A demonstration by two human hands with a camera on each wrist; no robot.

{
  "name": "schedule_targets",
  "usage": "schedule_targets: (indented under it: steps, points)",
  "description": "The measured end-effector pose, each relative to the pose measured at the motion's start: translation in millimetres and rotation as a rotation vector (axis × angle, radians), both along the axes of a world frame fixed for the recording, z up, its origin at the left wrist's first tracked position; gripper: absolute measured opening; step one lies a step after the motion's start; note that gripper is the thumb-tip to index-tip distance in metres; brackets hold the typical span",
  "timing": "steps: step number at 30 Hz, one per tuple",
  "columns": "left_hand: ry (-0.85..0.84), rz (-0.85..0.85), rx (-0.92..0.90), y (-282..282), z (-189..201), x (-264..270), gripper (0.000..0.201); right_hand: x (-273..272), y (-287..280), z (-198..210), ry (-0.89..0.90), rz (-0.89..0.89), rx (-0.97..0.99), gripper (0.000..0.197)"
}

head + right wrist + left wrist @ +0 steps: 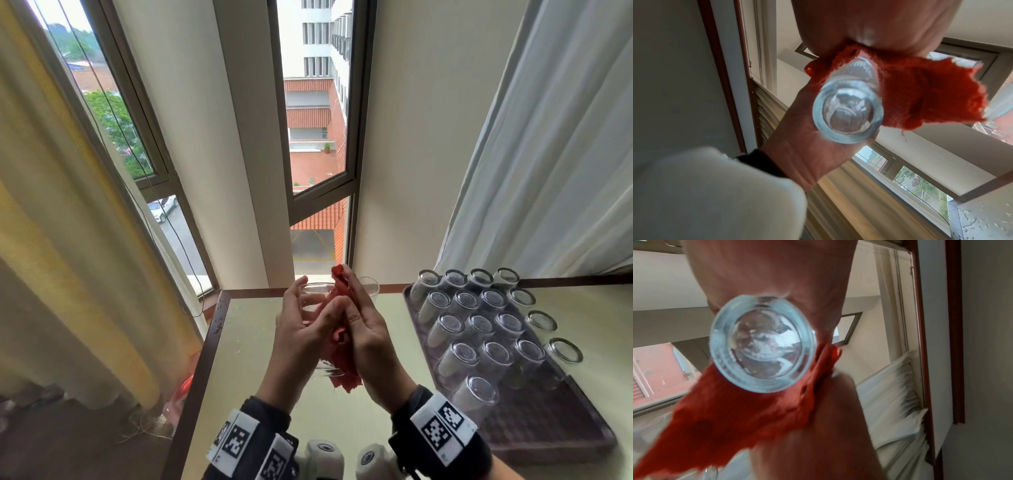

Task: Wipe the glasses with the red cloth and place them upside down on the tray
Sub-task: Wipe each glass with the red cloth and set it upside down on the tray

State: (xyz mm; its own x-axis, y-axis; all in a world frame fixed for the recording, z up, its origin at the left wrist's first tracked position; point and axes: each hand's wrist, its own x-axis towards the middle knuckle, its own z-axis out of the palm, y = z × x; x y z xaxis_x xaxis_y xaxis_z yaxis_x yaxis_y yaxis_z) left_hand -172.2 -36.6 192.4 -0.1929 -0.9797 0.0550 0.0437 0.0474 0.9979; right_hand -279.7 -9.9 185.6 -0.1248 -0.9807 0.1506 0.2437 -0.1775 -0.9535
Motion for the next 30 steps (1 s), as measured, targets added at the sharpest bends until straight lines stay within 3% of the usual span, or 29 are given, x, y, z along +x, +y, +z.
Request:
schedule_targets:
  steps: [5, 8, 10, 15, 19, 21, 24, 26, 28, 30]
  points:
    - [0.052, 0.032, -0.008, -3, 9, 4, 0.073, -8, 7, -14, -0.293, 0.065, 0.272, 0.036]
    - [0.006, 0.041, -0.065, -4, 10, 8, 0.081, -10, 13, -17, -0.459, 0.197, 0.463, 0.071]
    - [-0.005, 0.012, -0.076, -2, 8, 10, 0.081, -15, 10, -19, -0.483, 0.181, 0.492, 0.069]
    - [-0.104, -0.089, -0.011, -2, 1, 11, 0.076, -22, 9, -17, -0.272, -0.127, 0.212, 0.025]
    - [-0.051, -0.092, 0.105, 3, -1, 5, 0.053, -16, 15, -15, 0.139, -0.331, -0.132, 0.030]
    - [0.021, -0.063, 0.138, 7, -2, 1, 0.047, -14, 14, -14, 0.258, -0.392, -0.201, 0.031]
    - [-0.023, -0.001, -0.018, 10, -4, -1, 0.050, -16, 12, -8, 0.086, -0.401, -0.152, 0.014]
    - [-0.089, 0.029, -0.126, 11, -3, 0, 0.049, -16, 11, -4, -0.028, -0.348, -0.050, 0.028]
    - [-0.071, 0.052, -0.142, 12, -5, 1, 0.043, -16, 10, -1, 0.008, -0.316, -0.023, 0.029]
    - [0.012, 0.048, -0.066, 12, -2, 2, 0.043, -13, 9, -1, 0.143, -0.359, -0.123, 0.019]
